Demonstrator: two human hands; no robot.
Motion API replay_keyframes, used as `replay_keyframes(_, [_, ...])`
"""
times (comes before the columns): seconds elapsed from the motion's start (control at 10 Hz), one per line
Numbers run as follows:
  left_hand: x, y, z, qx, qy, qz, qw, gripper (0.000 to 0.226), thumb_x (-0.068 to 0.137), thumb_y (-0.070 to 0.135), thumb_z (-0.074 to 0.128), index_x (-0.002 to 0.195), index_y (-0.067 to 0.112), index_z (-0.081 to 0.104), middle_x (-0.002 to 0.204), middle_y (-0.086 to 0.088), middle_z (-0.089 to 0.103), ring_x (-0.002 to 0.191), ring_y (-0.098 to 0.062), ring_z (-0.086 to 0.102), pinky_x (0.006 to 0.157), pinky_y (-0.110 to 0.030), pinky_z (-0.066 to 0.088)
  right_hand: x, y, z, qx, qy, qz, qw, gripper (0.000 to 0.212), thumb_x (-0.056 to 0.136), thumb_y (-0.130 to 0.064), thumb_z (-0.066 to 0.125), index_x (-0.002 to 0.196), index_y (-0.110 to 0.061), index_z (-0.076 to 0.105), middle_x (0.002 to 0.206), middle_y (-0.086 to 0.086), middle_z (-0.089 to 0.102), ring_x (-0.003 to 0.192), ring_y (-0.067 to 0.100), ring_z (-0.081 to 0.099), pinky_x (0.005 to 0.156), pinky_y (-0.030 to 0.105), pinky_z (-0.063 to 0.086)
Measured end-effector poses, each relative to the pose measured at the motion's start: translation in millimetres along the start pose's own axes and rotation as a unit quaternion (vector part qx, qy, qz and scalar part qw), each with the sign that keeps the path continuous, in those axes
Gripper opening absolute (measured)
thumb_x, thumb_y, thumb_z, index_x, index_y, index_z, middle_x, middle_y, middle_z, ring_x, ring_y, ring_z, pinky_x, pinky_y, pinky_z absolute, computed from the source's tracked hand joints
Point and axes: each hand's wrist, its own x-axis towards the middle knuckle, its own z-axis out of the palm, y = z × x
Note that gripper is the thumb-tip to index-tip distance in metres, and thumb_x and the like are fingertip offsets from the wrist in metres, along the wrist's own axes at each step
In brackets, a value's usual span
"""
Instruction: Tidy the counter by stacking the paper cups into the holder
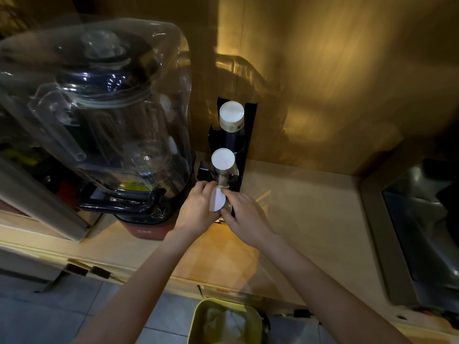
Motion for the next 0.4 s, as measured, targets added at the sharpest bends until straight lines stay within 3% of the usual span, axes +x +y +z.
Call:
replay_keyframes(0.2, [3.3,4.0,0.1,0.053,-0.02,-0.013,0.998,0.07,0.079,0.02,0.067,0.138,0.006,0.032,0.138,-0.013,0.043,0.123,-0.029,0.048,0.09,-0.038,0.048,3.2,0.6,-1.4,-0.039,-0.026,-0.008,0.999,0.051,0.095,-0.026,0.043,0.142,-0.014,0.028,0.139,0.006,0.048,0.128,0.024,0.04,0.104,0.038,0.035])
replay_keyframes(0.3, [8.1,5.9,-2.8,0.053,-0.07,-0.032,0.996,0.076,0.08,0.025,0.066,0.141,0.006,0.025,0.142,-0.012,0.039,0.128,-0.029,0.044,0.099,-0.037,0.044,6.4,-1.9,-7.6,0.014,-0.039,0.013,0.999,0.048,0.093,-0.027,0.046,0.138,-0.015,0.035,0.134,0.008,0.052,0.121,0.025,0.046,0.097,0.039,0.042])
replay_keyframes(0.4, [18.8,13.4,-19.6,0.049,-0.092,-0.042,0.994,0.073,0.08,0.035,0.065,0.139,0.009,0.031,0.139,-0.013,0.042,0.127,-0.028,0.044,0.101,-0.039,0.041,11.5,-5.0,-34.5,0.137,-0.02,0.059,0.989,0.04,0.092,-0.026,0.05,0.13,-0.014,0.044,0.119,0.007,0.061,0.108,0.023,0.058,0.089,0.037,0.049])
